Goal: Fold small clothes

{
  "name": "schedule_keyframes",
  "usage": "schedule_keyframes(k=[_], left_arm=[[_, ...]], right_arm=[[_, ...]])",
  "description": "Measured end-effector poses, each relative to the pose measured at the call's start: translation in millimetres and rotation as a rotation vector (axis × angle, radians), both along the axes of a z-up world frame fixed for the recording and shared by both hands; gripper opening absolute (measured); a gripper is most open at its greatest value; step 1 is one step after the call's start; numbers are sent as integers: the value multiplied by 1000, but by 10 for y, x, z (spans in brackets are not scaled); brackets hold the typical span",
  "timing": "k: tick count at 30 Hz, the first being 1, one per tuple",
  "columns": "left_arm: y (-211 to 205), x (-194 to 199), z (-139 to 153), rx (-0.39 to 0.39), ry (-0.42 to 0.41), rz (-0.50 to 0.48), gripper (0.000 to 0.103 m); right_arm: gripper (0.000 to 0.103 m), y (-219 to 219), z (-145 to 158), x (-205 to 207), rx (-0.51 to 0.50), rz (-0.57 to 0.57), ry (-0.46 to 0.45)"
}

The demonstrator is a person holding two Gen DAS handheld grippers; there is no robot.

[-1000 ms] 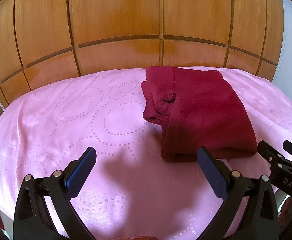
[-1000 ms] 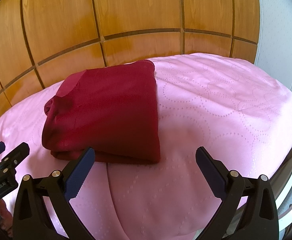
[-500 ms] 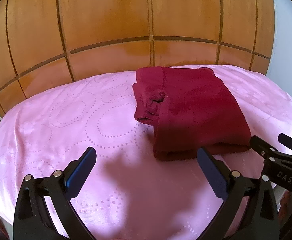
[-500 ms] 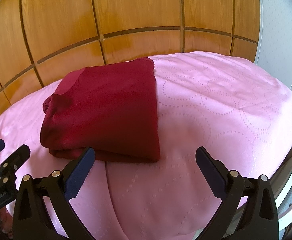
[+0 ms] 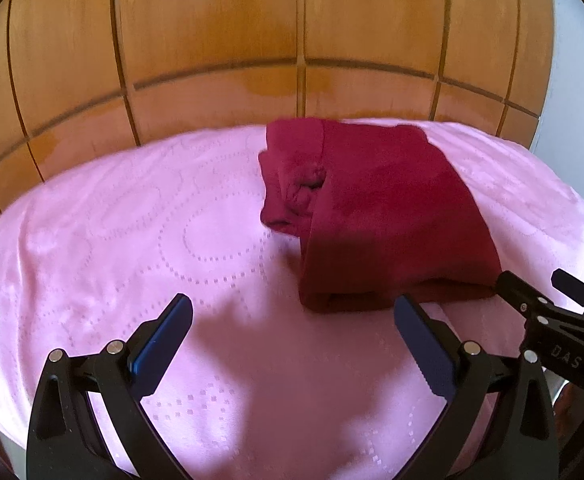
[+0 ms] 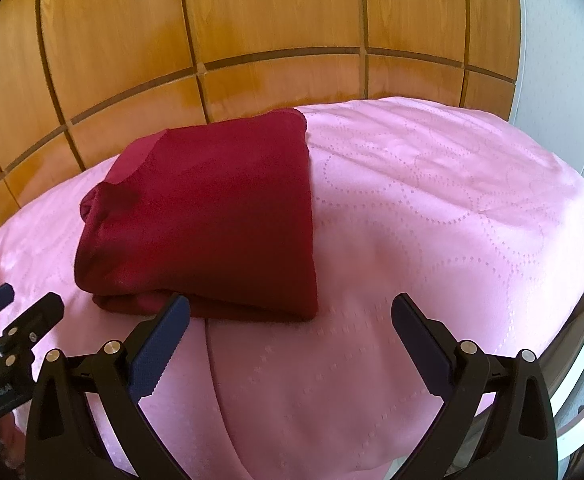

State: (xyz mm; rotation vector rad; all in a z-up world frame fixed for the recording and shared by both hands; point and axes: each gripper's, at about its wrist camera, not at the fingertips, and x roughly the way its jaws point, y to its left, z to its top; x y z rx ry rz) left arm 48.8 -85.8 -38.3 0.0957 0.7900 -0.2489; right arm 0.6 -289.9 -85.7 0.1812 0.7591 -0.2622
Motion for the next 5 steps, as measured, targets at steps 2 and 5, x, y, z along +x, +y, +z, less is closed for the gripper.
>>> schedule_keyframes(k=[2,5], left_arm=[[72,113,-53,-11,37,14,101],[370,407,-182,-32,104,83,101]], right_arm=[[99,-32,-37,34,3,1,11],[99,-122,-94,105,14,-5,29]])
